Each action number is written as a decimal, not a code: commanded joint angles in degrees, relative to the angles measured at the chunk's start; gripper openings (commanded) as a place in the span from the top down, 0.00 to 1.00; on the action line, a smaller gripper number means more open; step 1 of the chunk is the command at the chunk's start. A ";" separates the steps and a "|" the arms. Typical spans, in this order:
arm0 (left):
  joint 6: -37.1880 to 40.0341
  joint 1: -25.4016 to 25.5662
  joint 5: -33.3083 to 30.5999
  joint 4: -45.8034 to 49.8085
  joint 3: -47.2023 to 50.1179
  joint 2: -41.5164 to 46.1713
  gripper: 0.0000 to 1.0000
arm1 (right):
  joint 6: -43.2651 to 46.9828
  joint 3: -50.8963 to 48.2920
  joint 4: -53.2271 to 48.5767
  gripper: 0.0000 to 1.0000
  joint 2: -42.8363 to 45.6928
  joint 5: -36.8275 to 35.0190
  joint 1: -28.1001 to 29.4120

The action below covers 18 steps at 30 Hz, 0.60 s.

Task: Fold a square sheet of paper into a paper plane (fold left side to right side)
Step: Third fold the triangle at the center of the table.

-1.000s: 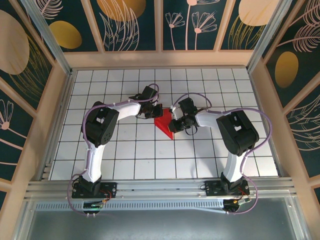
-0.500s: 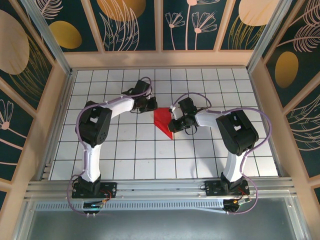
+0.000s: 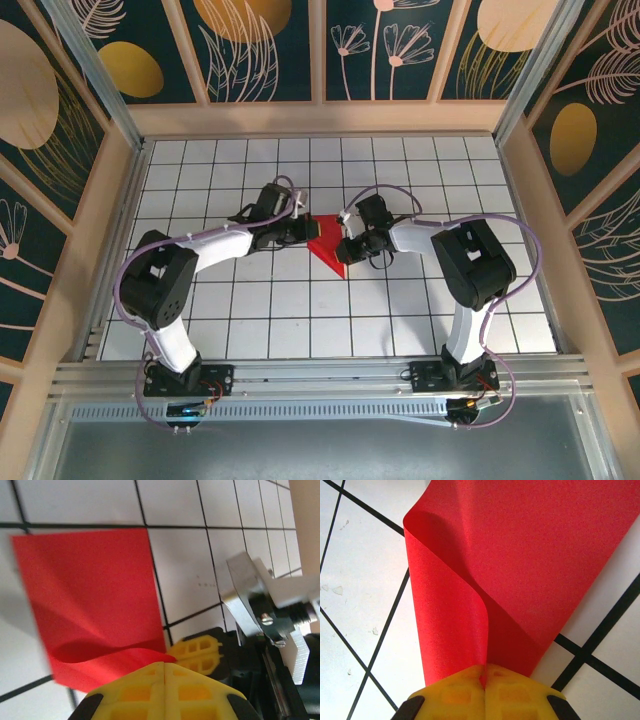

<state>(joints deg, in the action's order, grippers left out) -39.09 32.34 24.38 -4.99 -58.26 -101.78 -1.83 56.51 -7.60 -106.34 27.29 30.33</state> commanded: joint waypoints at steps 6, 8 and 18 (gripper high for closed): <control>-1.87 1.96 1.53 -1.17 -1.55 -6.41 1.00 | 1.30 -1.01 -3.69 1.00 -3.17 -2.85 0.48; -1.87 1.97 1.63 -1.08 -1.72 -7.38 1.00 | 1.24 -0.99 -3.62 1.00 -3.03 -2.81 0.50; -1.70 2.04 1.73 -1.17 -2.03 -9.84 1.00 | 1.38 -0.71 -3.94 1.00 -3.50 -2.94 0.44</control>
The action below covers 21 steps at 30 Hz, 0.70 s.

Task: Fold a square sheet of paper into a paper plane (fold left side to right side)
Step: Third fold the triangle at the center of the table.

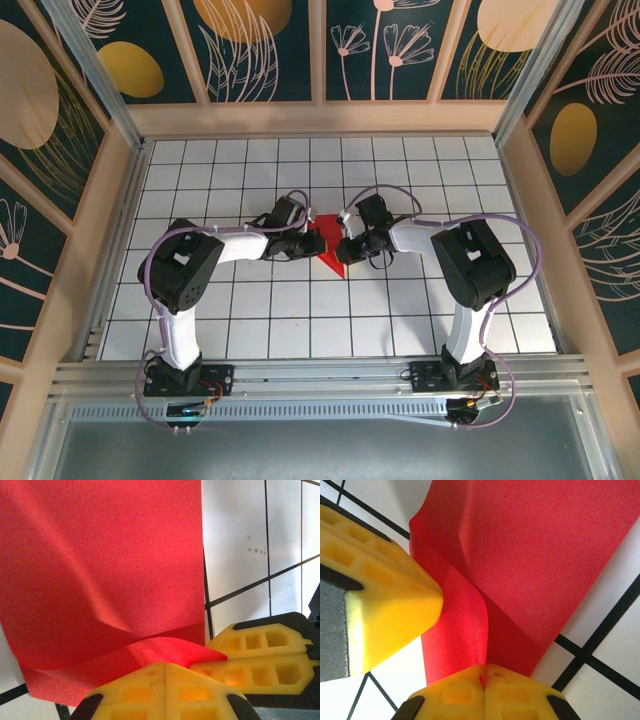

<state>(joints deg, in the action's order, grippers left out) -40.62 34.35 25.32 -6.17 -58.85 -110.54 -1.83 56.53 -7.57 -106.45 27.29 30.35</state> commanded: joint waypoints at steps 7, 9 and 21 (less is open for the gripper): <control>0.80 0.08 -0.17 1.93 -1.19 -1.67 1.00 | 1.51 -0.53 -4.29 1.00 -3.62 -3.16 0.41; 0.98 0.09 -0.49 2.26 -1.00 -1.50 1.00 | 1.59 -0.37 -4.38 1.00 -3.71 -3.22 0.50; 1.23 0.03 -2.20 3.09 0.75 -1.08 1.00 | 1.46 -0.29 -4.47 1.00 -3.91 -3.21 0.41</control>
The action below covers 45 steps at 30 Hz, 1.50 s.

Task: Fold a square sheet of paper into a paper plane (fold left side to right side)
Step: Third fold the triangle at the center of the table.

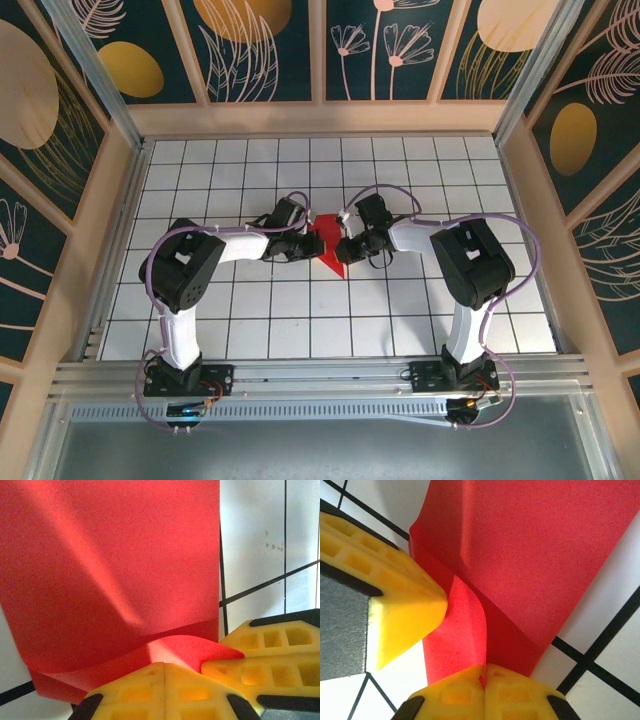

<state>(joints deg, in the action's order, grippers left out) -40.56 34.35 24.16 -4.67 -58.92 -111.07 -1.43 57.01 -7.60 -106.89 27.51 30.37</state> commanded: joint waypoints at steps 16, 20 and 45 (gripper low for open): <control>0.61 0.05 -3.55 1.85 2.86 -0.35 1.00 | -0.52 1.27 -4.80 0.92 -1.96 -1.59 0.30; 0.72 0.04 -4.38 2.35 2.84 -0.26 1.00 | -1.72 2.73 -4.41 0.85 -0.48 -0.38 0.05; 0.64 0.03 -4.82 2.29 2.84 -0.09 1.00 | -7.41 -2.29 -8.65 1.00 8.81 13.19 -2.78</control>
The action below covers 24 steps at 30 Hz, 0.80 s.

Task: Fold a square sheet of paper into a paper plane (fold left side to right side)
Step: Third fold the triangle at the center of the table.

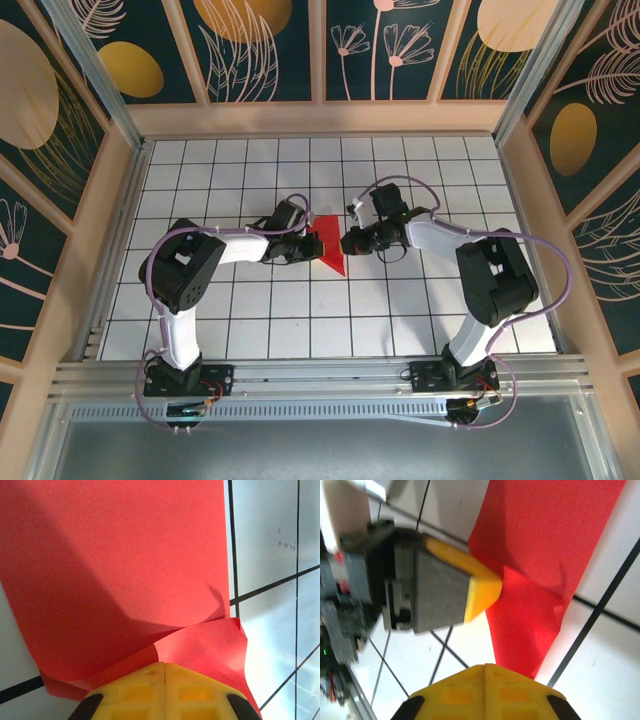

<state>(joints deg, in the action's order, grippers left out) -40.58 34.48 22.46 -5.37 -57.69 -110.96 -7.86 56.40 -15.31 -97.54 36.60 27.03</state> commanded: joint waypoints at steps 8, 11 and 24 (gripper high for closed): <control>0.61 -0.05 -3.12 3.08 1.62 -0.31 1.00 | -1.69 -2.55 1.07 1.00 -3.45 3.49 1.19; 0.72 -0.05 -3.12 3.17 1.62 -0.09 1.00 | -1.63 -2.29 1.07 1.00 -4.43 3.22 1.19; 0.88 -0.10 -3.12 3.48 1.63 -0.36 1.00 | -1.26 -3.65 1.25 1.00 -5.60 2.95 1.84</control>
<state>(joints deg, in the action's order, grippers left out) -40.56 34.48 22.41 -5.37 -57.69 -110.93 -9.15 53.41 -14.81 -102.19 39.09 28.23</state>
